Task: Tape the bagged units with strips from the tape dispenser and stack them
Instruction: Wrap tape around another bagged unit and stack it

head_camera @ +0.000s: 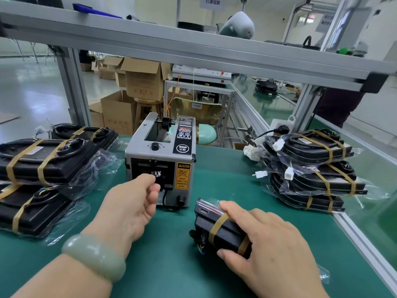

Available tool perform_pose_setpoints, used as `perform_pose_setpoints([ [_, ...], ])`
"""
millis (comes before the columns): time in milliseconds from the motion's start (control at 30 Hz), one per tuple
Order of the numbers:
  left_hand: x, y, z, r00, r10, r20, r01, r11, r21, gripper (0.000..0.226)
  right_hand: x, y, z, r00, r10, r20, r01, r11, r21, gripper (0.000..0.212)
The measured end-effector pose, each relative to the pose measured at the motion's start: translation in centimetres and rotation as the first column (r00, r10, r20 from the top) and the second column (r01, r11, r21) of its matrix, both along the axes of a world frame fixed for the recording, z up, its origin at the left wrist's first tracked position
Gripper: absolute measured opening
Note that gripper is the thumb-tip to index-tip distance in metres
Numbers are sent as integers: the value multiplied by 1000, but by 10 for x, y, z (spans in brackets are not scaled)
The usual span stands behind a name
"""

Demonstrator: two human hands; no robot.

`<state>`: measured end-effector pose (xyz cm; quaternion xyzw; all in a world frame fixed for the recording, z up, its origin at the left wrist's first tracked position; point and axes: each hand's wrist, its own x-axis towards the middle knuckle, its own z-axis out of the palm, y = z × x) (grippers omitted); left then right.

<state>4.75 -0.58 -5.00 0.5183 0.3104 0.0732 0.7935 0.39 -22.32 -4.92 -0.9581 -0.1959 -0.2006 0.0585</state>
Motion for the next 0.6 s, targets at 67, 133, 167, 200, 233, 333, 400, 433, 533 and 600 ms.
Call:
perform_pose_setpoints([
  [67,-22,-6,0,992,-119,51,119,993,4,16,-1,2,0,1000,-3,-8,3,1000,-4,75],
  [133,-41,-13,-5,978,-181,105,174,982,70,15,-3,4,-2,1000,-5,-19,5,1000,-5,80],
  [167,-49,-17,-9,972,-194,131,179,977,117,18,-4,5,-3,1000,-9,-22,9,1000,-4,82],
  [200,-55,-21,-11,968,-200,151,175,971,166,20,-6,6,-3,1000,-12,-24,12,1000,-4,84],
  [233,-58,-25,-14,965,-202,167,166,964,209,19,-7,8,-4,1000,-15,-25,15,1000,-5,84],
  [333,-65,-39,-17,961,-198,193,144,954,261,18,-10,12,-6,999,-24,-28,24,1000,-9,86],
  [400,-66,-46,-18,956,-214,202,151,945,289,10,-12,13,-6,999,-30,-32,30,1000,-10,87],
  [433,-66,-49,-18,954,-220,204,153,941,300,9,-13,13,-6,999,-31,-33,31,1000,-7,87],
  [533,-67,-53,-18,956,-198,215,122,938,323,12,-14,14,-6,999,-31,-35,30,1000,-3,87],
  [600,-68,-54,-17,959,-197,206,114,927,356,13,-14,14,-6,999,-29,-36,29,1000,-2,87],
])
